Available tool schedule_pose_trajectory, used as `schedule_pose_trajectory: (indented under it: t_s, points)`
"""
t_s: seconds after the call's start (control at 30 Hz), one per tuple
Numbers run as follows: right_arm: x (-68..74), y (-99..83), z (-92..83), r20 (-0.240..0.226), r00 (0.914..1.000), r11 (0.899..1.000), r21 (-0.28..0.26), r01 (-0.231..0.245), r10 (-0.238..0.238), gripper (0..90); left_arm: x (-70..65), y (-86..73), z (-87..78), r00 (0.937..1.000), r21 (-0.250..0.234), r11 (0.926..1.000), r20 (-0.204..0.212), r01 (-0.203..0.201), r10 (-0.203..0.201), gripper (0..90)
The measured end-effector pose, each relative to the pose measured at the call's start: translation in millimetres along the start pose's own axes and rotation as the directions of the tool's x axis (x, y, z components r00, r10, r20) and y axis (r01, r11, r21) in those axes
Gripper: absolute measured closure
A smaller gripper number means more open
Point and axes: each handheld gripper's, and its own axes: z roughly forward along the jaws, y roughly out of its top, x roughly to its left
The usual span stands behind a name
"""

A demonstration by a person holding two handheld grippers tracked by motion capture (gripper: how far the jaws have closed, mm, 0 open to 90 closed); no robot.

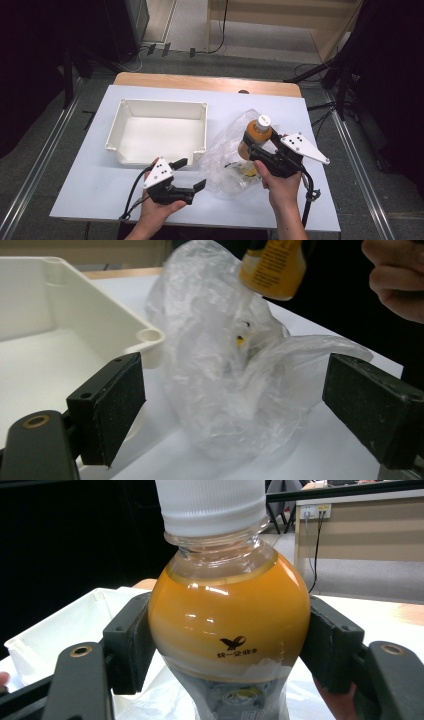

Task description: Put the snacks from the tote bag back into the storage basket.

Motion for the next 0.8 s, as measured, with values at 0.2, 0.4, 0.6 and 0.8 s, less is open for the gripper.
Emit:
schedule_pose_trajectory:
  t_s: [0.2, 0.4, 0.6, 0.8]
  points:
    - [3.9, -0.6, 3.7, -0.008, 1.0000, 1.000, 0.007, 0.005, -0.005, 31.4, 21.7, -4.6, -25.2, 0.9975, -0.027, 0.9996, -0.070, 0.011, -0.013, 9.4]
    - [9.5, -0.2, 7.2, -0.012, 0.9999, 1.000, 0.009, 0.010, -0.010, 31.4, 37.6, -6.5, -43.4, 0.9929, -0.053, 0.9977, -0.110, 0.041, -0.047, 9.2]
    - [16.8, 3.4, 13.5, -0.025, 0.9994, 1.000, 0.013, 0.025, -0.025, 31.4, 43.9, -8.7, -55.7, 0.9879, -0.048, 0.9984, -0.151, 0.029, -0.036, 9.2]
    - [25.2, 8.4, 20.2, -0.019, 0.9992, 0.999, 0.019, 0.036, -0.036, 31.4, 50.7, -8.8, -70.4, 0.9796, -0.051, 0.9985, -0.199, 0.019, -0.029, 9.2]
